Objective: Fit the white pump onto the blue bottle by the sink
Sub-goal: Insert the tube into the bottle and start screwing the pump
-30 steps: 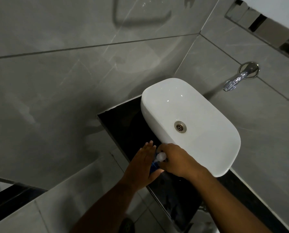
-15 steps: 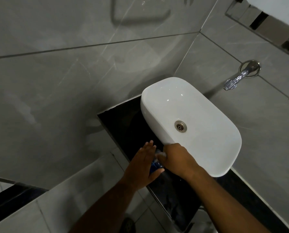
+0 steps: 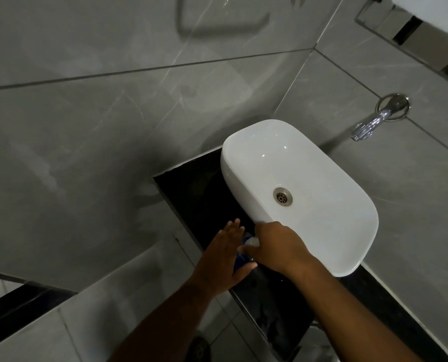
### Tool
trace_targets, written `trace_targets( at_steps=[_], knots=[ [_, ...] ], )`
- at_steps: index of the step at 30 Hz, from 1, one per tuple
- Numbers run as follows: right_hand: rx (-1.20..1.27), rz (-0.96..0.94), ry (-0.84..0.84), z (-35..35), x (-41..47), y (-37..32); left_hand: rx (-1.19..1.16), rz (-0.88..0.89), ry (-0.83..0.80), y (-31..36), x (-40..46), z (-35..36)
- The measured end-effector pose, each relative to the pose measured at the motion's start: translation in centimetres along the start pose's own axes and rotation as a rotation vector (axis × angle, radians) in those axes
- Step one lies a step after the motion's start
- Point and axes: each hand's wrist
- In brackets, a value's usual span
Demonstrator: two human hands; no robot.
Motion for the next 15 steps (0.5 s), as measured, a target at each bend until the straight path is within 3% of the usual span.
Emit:
trace_targets(
  at_steps=[5,11,15],
  knots=[
    [0.058,-0.083,-0.072,0.2,0.3,0.5,0.017,0.006,0.003,0.0,-0.1,0.1],
    [0.153,0.056,0.028,1.1,0.4,0.3,0.038,0.001,-0.025,-0.1,0.0,0.0],
    [0.172,-0.051,-0.038,1.1,0.1,0.9,0.002,-0.006,-0.024,0.0,0.0,0.0]
  ],
)
Point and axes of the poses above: each hand's wrist, its own x-axis towards the middle knuckle, its own z-axis out of the palm, y = z × x
